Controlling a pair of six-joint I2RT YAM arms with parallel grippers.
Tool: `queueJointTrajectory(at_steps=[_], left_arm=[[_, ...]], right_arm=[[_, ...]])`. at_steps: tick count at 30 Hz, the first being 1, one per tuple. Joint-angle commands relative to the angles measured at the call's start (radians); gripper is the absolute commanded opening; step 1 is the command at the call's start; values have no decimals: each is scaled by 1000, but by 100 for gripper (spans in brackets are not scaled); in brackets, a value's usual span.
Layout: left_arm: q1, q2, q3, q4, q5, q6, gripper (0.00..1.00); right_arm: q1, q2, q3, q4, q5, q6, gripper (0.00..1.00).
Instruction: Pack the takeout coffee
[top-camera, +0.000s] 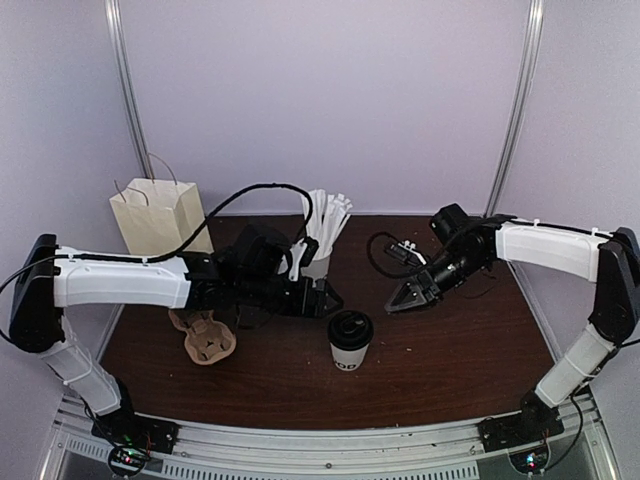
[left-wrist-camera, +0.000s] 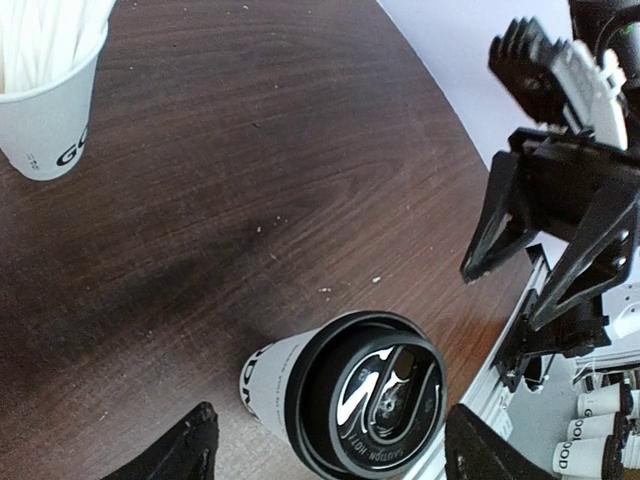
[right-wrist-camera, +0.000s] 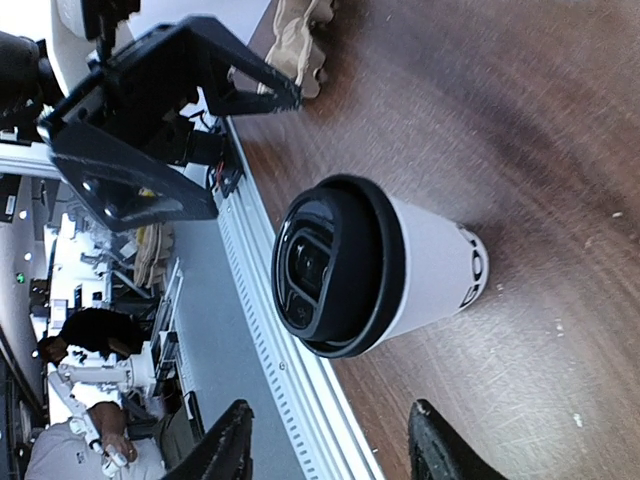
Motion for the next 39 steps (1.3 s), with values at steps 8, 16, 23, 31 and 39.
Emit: queueJointTrajectory(at_steps=[8, 16, 23, 31, 39], left_arm=[[-3, 61, -18, 66, 39, -67, 75], [-2, 106, -12, 89, 83, -79, 69], [-3, 154, -1, 90, 114, -88, 64], [-2, 165, -1, 70, 118, -80, 63], [-2, 169, -83, 88, 119, -89, 62]], right_arm=[[37, 105, -44, 192, -109, 162, 37], [45, 164, -31, 203, -112, 169, 34], [51, 190, -38, 213, -140, 182, 33], [53, 215, -58, 219, -113, 187, 27], [53, 257, -86, 153, 5, 120, 23]])
